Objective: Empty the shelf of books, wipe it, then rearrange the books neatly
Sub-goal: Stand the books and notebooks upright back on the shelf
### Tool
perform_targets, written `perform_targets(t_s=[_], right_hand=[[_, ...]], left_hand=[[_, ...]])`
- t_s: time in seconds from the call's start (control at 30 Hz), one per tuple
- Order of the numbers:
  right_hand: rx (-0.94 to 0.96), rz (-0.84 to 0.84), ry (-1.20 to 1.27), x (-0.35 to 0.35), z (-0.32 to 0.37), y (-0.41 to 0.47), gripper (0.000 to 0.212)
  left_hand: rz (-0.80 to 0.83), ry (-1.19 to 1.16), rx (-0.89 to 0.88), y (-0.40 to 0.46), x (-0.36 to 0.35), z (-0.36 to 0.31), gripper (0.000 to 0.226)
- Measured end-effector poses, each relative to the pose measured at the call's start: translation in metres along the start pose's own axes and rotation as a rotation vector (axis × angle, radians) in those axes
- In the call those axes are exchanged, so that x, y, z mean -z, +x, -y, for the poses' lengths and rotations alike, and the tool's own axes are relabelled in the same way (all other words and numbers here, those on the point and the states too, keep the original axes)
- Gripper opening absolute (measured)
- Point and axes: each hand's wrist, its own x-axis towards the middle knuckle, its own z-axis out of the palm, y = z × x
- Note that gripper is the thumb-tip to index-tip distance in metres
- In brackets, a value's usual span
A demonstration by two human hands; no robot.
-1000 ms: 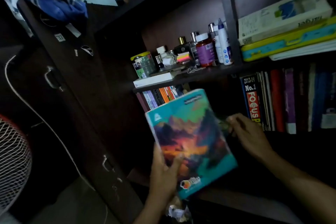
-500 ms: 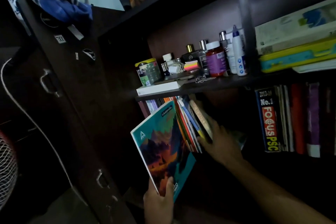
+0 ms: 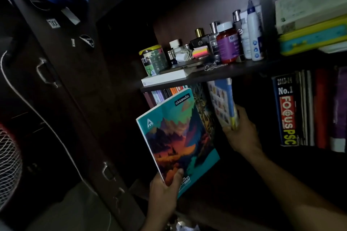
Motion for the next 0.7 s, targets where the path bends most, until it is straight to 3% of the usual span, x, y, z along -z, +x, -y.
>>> perform_targets(t_s=[0.23,0.33,0.43,0.7], right_hand=[[-0.092,-0.014,-0.008,0.006,0.0,0.004,0.058],[-0.046,0.024,-0.053,0.004,-0.002,0.001,0.047],[-0.017,-0.001,-0.036,0.003,-0.003,0.001,0.039],[0.013,-0.132,0.001,-0.001,0.001,-0.003,0.041]], left_hand=[[0.048,0.078,-0.065,0.007,0.004,-0.01,0.011],[0.08,0.083,-0.052,0.01,-0.008,-0.017,0.026],[0.092,0.094,-0.071,0.014,-0.035,-0.023,0.017],[-0.056,0.109,-0.157,0.032,-0.098,-0.03,0.01]])
